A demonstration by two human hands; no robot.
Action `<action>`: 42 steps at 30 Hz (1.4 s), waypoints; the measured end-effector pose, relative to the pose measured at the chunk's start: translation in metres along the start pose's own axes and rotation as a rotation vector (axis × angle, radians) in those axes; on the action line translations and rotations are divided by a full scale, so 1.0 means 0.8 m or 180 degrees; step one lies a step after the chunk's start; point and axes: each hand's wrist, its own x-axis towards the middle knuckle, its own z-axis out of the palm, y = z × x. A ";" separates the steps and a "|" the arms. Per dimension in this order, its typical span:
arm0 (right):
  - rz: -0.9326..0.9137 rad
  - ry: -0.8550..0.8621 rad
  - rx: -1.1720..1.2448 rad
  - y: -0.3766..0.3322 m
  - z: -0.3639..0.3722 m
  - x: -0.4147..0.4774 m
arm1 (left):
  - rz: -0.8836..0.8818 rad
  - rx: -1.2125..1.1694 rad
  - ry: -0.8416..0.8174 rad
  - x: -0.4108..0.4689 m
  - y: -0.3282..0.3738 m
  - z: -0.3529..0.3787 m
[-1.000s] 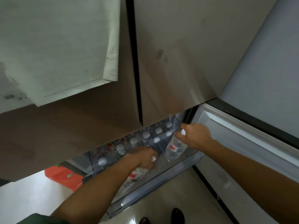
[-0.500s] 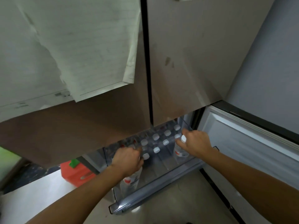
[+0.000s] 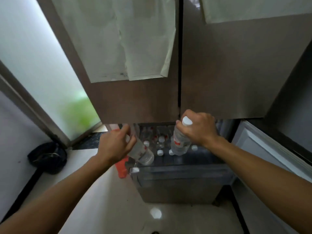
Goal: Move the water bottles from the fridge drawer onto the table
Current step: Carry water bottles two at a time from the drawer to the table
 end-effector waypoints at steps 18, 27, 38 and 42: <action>-0.2317 -0.1146 0.1302 -0.487 0.019 -0.185 | -0.2569 0.1319 0.0025 -0.526 -0.120 -0.333; -0.3085 -0.2042 0.1783 -0.782 0.014 -0.419 | -0.3492 0.1788 -0.0604 -0.860 -0.139 -0.474; -0.4301 -0.2424 0.2256 -1.091 0.013 -0.630 | -0.4759 0.1672 -0.0735 -1.162 -0.167 -0.565; -0.4710 -0.2585 0.2347 -1.196 0.026 -0.692 | -0.5115 0.1500 -0.0664 -1.240 -0.198 -0.590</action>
